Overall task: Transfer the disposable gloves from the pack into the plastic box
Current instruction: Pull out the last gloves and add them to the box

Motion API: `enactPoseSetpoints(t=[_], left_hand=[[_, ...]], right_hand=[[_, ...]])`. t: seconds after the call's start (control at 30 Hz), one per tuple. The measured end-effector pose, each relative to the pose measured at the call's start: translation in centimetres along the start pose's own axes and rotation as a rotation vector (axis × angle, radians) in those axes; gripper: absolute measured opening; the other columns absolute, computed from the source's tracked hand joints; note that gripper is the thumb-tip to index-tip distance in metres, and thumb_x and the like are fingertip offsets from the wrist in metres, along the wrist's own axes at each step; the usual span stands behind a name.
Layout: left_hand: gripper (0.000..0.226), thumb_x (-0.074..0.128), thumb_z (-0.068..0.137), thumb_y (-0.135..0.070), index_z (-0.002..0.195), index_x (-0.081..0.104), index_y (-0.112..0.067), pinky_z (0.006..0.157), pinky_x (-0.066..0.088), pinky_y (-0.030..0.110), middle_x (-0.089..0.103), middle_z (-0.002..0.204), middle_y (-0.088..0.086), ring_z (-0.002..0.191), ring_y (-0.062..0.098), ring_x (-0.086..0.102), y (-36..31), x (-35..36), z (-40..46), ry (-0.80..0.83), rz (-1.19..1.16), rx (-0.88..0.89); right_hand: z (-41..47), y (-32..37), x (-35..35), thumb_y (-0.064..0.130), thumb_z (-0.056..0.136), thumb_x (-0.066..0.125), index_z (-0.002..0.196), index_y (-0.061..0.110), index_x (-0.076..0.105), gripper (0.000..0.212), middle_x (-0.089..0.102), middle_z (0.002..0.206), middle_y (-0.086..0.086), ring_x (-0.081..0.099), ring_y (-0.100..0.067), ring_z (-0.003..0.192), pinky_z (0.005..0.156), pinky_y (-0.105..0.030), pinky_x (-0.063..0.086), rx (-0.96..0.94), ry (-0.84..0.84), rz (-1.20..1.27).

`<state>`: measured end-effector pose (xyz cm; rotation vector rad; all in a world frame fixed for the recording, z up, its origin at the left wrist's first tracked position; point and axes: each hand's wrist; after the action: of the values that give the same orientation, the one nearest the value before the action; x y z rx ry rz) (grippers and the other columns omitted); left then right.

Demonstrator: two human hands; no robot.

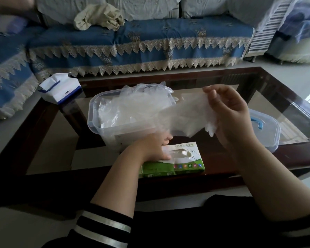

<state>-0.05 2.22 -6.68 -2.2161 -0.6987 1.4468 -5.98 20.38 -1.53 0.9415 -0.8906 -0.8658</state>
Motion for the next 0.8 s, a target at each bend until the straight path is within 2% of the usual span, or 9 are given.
enactPoseSetpoints(t=[0.1,0.23,0.33,0.43,0.5,0.57,0.7,0.77,0.8], left_hand=[[0.032,0.053,0.096,-0.013,0.119,0.062,-0.035,0.085,0.045,0.013,0.064,0.111,-0.025,0.102,-0.014,0.057,-0.6,-0.9,-1.1,-0.143,-0.292,0.065],[0.019,0.053,0.098,-0.021,0.097,0.071,-0.014,0.085,0.057,0.028,0.074,0.098,0.012,0.095,0.021,0.07,-2.1,-1.8,-2.4,-0.222,-0.967,0.206],[0.075,0.034,0.082,-0.066,0.107,0.069,-0.005,0.088,0.057,0.041,0.071,0.105,0.022,0.093,0.031,0.07,-2.1,-2.3,-2.8,-0.191,-1.281,0.232],[0.098,0.024,0.068,-0.078,0.11,0.07,-0.002,0.088,0.057,0.041,0.069,0.112,0.022,0.102,0.033,0.069,-1.9,-2.9,-3.2,-0.143,-1.336,0.265],[0.081,0.038,0.073,-0.07,0.106,0.072,-0.004,0.083,0.059,0.035,0.072,0.107,0.019,0.097,0.028,0.071,-2.1,-3.1,-3.3,-0.198,-1.292,0.28],[0.042,0.057,0.082,-0.041,0.102,0.072,-0.008,0.075,0.06,0.029,0.074,0.099,0.013,0.086,0.02,0.073,-2.1,-3.0,-3.1,-0.287,-1.206,0.269],[0.025,0.065,0.082,-0.011,0.105,0.069,-0.018,0.051,0.053,0.02,0.074,0.088,0.008,0.059,0.009,0.065,-2.4,-3.1,-3.1,-0.361,-1.057,0.272],[0.031,0.069,0.076,-0.016,0.106,0.069,-0.023,0.043,0.046,0.019,0.069,0.088,0.021,0.052,0.009,0.056,-2.7,-3.2,-3.2,-0.342,-0.99,0.325],[0.032,0.071,0.075,-0.018,0.106,0.07,-0.026,0.04,0.041,0.019,0.067,0.089,0.026,0.051,0.01,0.05,-2.7,-3.3,-3.2,-0.348,-0.948,0.333]], right_hand=[[0.1,0.1,-0.4,0.02,0.081,0.06,0.085,0.019,0.067,0.008,0.064,0.091,0.009,0.061,-0.008,0.083,0.074,-0.039,0.056,0.054,0.009,0.002],[0.2,0.1,-0.7,0.016,0.085,0.059,0.08,0.021,0.069,0.012,0.064,0.095,0.006,0.061,-0.008,0.086,0.073,-0.031,0.057,0.04,0.038,-0.058],[0.3,0.0,-1.0,0.004,0.091,0.055,0.086,0.016,0.065,0.017,0.065,0.092,0.01,0.062,-0.002,0.085,0.069,-0.021,0.053,-0.023,0.068,-0.163],[0.5,-0.3,-1.2,0.0,0.091,0.055,0.09,0.013,0.064,0.016,0.067,0.089,0.014,0.061,0.001,0.088,0.074,-0.017,0.051,-0.101,0.129,-0.33],[0.5,-0.2,-1.2,-0.001,0.09,0.056,0.093,0.01,0.064,0.013,0.065,0.092,0.012,0.06,0.003,0.09,0.076,-0.016,0.051,-0.138,0.164,-0.434],[0.2,0.1,-1.3,0.01,0.088,0.061,0.093,0.011,0.064,0.007,0.067,0.094,0.01,0.062,-0.002,0.094,0.077,-0.021,0.054,-0.079,0.201,-0.41],[0.3,0.0,-1.7,0.074,0.06,0.065,0.122,0.021,0.058,0.082,0.064,0.12,0.0,0.064,-0.024,0.108,0.085,-0.043,0.056,0.331,0.246,-0.149],[0.4,0.1,-1.7,0.087,0.041,0.064,0.134,0.024,0.049,0.113,0.059,0.131,-0.006,0.058,-0.027,0.118,0.091,-0.045,0.054,0.531,0.35,-0.1],[0.3,0.1,-1.6,0.084,0.039,0.068,0.131,0.022,0.052,0.112,0.062,0.127,-0.007,0.06,-0.026,0.116,0.086,-0.042,0.056,0.602,0.407,-0.059]])
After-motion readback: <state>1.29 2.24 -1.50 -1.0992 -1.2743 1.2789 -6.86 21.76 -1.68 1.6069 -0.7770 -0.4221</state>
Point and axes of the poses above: each hand's wrist, its own z-axis towards the middle knuckle, its own x-axis out of the palm, y = z × x
